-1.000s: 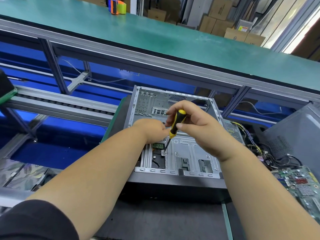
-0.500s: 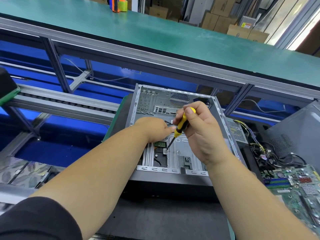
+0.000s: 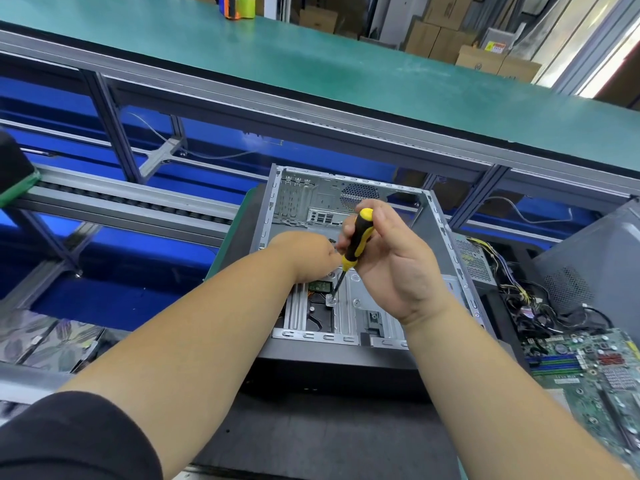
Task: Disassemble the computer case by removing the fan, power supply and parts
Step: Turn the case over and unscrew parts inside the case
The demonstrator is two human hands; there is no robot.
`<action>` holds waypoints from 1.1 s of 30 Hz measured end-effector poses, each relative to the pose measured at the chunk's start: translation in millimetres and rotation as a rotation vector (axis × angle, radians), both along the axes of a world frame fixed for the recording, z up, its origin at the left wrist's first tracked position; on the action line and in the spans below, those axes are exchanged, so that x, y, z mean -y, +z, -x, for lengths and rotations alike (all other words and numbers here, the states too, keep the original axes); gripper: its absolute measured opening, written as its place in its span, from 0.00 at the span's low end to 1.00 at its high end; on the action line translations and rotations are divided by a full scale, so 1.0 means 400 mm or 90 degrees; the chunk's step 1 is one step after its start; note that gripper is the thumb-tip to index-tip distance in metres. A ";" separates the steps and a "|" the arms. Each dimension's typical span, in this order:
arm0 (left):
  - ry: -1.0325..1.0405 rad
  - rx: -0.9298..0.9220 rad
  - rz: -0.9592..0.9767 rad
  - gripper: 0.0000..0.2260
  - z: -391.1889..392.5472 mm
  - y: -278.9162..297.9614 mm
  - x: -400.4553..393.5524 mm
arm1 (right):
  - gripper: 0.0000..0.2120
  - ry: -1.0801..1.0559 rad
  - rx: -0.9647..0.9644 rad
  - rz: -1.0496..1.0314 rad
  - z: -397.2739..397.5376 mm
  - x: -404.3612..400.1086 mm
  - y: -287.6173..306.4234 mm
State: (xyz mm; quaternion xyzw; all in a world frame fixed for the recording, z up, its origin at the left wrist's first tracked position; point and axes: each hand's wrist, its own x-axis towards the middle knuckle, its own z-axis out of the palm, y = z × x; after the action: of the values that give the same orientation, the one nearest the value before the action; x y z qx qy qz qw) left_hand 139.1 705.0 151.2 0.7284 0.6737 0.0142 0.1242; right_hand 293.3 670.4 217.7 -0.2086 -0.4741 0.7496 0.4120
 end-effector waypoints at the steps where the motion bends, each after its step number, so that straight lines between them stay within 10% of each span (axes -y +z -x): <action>1: 0.000 0.001 0.005 0.16 -0.001 0.002 0.001 | 0.08 0.004 -0.003 -0.001 0.003 0.000 -0.001; 15: -0.045 0.019 0.056 0.12 0.000 0.019 0.003 | 0.25 0.059 -0.007 0.006 0.046 -0.026 0.002; 21: -0.051 0.025 0.069 0.15 0.004 0.014 -0.001 | 0.11 0.012 0.004 -0.024 0.028 -0.016 0.000; 33: -0.049 0.028 0.061 0.15 0.008 0.011 -0.002 | 0.20 -0.028 0.083 0.001 0.036 -0.022 0.006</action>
State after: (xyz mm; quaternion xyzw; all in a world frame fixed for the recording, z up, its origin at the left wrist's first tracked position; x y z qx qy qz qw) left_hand 136.0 705.6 155.8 0.7466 0.6420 -0.0068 0.1743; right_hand 278.8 679.1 220.2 -0.2674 -0.4947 0.7256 0.3966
